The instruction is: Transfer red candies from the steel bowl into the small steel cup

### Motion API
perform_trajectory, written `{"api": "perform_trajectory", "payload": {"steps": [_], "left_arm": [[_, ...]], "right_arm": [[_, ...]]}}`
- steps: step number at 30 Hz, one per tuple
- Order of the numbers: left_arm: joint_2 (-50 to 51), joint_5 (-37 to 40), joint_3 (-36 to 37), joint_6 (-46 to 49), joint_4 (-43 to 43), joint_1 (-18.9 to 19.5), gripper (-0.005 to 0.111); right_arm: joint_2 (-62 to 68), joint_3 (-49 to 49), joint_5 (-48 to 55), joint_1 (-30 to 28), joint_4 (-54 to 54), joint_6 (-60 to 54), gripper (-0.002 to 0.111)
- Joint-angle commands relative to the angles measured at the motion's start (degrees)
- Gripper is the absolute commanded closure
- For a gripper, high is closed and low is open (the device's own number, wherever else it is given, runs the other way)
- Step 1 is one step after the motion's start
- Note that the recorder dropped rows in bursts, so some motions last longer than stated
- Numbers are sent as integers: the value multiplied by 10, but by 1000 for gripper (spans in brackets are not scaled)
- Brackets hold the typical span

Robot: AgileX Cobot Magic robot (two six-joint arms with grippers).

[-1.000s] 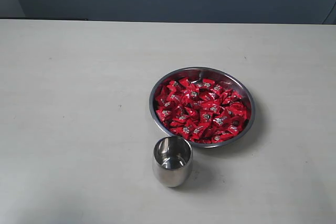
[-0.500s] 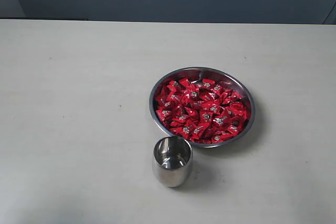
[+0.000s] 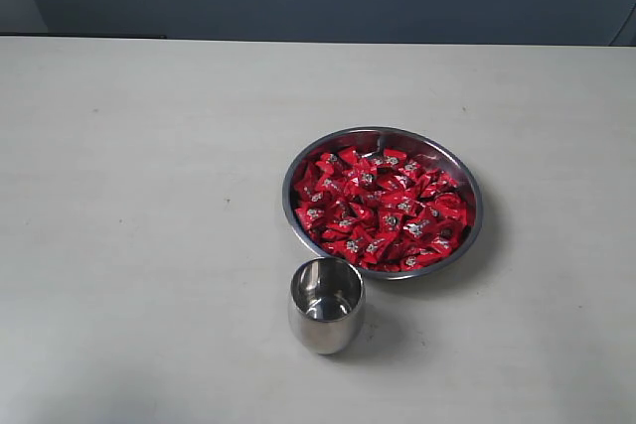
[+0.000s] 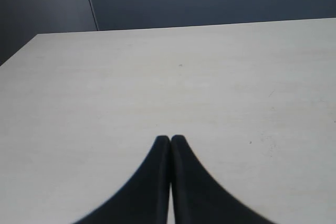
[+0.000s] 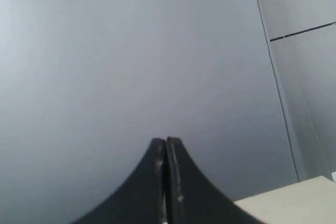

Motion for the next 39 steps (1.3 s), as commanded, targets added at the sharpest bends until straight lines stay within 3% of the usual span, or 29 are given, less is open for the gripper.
{"api": "perform_trajectory", "payload": {"steps": [1,8,16,26,31,39], "left_arm": [[-3,-4,3,-1,1,-4,106],[-3,-4,3,-1,1,-4,106],[-3,-4,3,-1,1,-4,106],[-3,-4,3,-1,1,-4,106],[-3,-4,3,-1,1,-4,106],[-3,-4,3,-1,1,-4,106]], "right_arm": [[-3,1,-59,2,14,0,109],[-3,1,-129,2,110,35,109],[21,-91,27,2,33,35,109],[249,-322,252,2,-54,21,109],[375,-429,341,2,7,-103,109],[566,-536,483,2,297,-404,109]]}}
